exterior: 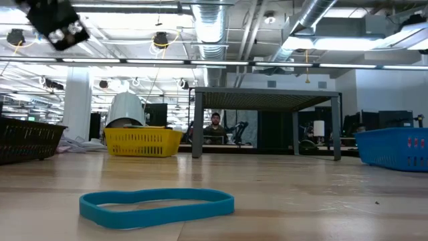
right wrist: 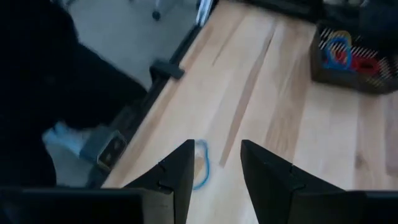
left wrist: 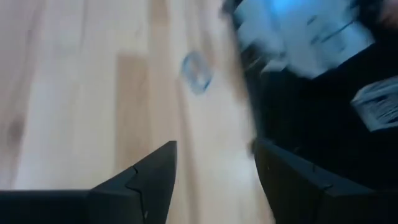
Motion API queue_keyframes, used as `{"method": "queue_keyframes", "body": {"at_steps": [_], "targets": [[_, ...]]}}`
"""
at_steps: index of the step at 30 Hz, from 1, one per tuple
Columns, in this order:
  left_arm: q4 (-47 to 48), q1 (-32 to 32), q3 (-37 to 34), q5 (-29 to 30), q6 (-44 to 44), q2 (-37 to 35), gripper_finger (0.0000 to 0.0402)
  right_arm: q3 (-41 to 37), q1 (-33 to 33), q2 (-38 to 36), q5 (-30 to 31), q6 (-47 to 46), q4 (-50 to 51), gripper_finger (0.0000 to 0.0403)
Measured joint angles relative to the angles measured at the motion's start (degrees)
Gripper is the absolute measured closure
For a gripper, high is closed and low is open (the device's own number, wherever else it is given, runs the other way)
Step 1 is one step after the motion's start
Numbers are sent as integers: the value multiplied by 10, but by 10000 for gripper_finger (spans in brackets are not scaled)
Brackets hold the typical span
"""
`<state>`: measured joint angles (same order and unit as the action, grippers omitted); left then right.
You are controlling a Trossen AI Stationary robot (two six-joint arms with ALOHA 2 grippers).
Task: Pick & Place Office Desk Supplies
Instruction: Put the blue rubber band into the black bin
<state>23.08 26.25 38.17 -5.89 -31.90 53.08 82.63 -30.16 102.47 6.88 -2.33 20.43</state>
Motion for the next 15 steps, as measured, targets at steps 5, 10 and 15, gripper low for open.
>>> {"method": "queue_keyframes", "body": {"at_steps": [5,10,15], "targets": [[-79,-7,1,0,9,1,189,85,-10,77,1,-1,78,275],[-96,-8,0,4,65,2,189,189,-19,162,0,-14,147,275],[-105,-9,0,5,99,1,190,270,-25,235,-6,-39,214,275]]}}
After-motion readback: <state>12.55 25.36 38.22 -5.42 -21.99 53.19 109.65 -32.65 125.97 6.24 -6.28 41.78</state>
